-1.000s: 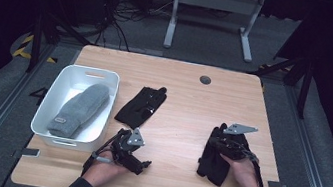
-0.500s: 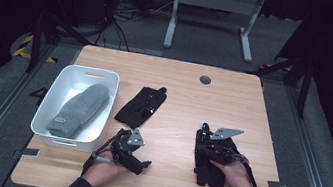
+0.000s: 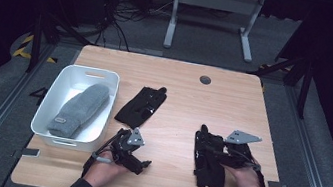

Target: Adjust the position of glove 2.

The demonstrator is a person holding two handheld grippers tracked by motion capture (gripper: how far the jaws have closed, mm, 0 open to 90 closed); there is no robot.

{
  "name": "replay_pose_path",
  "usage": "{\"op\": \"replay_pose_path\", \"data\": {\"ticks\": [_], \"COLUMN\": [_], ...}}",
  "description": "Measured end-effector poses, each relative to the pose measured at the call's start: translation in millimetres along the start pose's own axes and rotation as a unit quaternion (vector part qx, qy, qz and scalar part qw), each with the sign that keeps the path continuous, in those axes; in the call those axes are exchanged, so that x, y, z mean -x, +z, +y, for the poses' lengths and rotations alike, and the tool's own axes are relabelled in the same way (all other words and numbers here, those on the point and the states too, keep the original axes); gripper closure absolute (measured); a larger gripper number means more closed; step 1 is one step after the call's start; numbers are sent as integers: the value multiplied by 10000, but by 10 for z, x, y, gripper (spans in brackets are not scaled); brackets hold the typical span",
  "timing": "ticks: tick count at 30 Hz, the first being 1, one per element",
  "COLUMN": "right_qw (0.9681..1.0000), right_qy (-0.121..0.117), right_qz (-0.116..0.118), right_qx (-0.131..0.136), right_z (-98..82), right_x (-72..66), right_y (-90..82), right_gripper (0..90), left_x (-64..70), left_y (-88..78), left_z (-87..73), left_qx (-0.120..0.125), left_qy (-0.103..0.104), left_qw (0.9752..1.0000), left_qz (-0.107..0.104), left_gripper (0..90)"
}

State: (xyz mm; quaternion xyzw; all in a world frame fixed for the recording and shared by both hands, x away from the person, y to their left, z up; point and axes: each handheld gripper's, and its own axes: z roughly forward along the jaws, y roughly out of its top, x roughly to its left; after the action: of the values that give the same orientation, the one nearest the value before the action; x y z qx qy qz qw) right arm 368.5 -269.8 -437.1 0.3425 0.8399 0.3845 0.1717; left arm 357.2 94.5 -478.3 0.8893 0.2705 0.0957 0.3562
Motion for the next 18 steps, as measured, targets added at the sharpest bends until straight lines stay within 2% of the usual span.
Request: {"op": "replay_pose_path", "data": {"ticks": [1, 4, 10, 14, 18], "right_qw": [9999, 9992, 9948, 9922, 9903], "right_qy": [72, 289, 738, 886, 922], "right_qz": [-108, -261, -704, -874, -1024], "right_qx": [-7, 38, 31, -85, -171], "right_z": [-42, -124, -351, -438, -482], "right_x": [46, 156, 406, 512, 553], "right_y": [-38, -126, -230, -215, -204], "right_gripper": [482, 427, 331, 295, 276], "left_x": [0, -1, -2, -1, -1], "left_y": [0, -1, 0, 0, 0], "left_z": [0, 0, 0, 0, 2], "left_qx": [-1, 0, 2, 0, -2], "left_qy": [-1, 1, 0, 0, -10], "left_qw": [10000, 10000, 10000, 10000, 10000], "left_qz": [-1, 1, 3, 5, 9], "left_gripper": [2, 2, 3, 2, 3]}}
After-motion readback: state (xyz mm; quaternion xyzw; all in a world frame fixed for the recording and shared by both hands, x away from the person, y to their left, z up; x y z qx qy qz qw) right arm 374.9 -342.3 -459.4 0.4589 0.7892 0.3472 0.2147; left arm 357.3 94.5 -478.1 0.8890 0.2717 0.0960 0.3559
